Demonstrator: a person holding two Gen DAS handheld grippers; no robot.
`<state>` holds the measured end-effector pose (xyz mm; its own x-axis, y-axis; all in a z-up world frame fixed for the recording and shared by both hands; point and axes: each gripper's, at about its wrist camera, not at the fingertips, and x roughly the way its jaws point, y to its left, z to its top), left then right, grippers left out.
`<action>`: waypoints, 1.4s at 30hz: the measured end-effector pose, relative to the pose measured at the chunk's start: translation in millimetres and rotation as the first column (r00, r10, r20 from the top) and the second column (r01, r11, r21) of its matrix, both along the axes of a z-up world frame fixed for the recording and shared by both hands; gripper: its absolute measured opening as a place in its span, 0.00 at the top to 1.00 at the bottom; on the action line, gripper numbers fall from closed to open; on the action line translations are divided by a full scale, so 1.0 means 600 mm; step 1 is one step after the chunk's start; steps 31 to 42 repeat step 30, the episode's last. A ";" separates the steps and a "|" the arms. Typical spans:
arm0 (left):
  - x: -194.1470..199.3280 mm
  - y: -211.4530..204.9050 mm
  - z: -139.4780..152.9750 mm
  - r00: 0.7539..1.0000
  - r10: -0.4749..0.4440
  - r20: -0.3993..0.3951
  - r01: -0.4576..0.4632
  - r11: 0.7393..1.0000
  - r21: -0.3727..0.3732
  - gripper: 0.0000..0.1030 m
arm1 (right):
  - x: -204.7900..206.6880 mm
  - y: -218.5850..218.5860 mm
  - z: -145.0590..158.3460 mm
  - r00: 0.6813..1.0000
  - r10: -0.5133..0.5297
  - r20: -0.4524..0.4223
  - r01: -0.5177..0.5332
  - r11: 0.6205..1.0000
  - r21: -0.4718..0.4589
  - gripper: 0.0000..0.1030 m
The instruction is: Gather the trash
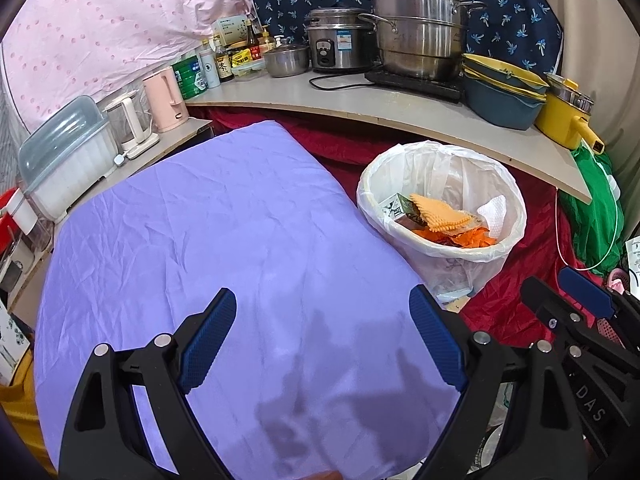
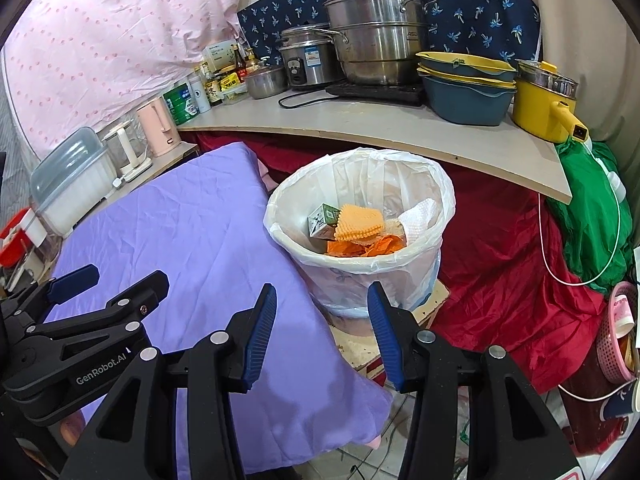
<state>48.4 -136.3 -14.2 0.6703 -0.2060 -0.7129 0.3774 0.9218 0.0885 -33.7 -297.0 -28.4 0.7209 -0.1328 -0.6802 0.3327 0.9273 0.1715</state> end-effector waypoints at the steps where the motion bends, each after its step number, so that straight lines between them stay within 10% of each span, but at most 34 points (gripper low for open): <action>1: 0.000 -0.001 -0.001 1.000 0.000 -0.002 0.000 1.000 0.002 0.18 | 0.001 0.000 -0.001 1.000 0.001 -0.002 -0.001 1.000 0.000 0.55; 25: 0.008 0.001 -0.014 0.999 0.022 -0.024 -0.021 1.000 0.015 0.18 | 0.012 -0.005 -0.010 1.000 -0.013 -0.003 0.013 0.999 -0.031 0.26; 42: 0.009 0.001 -0.015 0.999 0.022 -0.023 -0.022 1.000 0.016 0.18 | 0.014 -0.007 -0.014 1.000 -0.016 -0.012 0.016 1.000 -0.026 0.24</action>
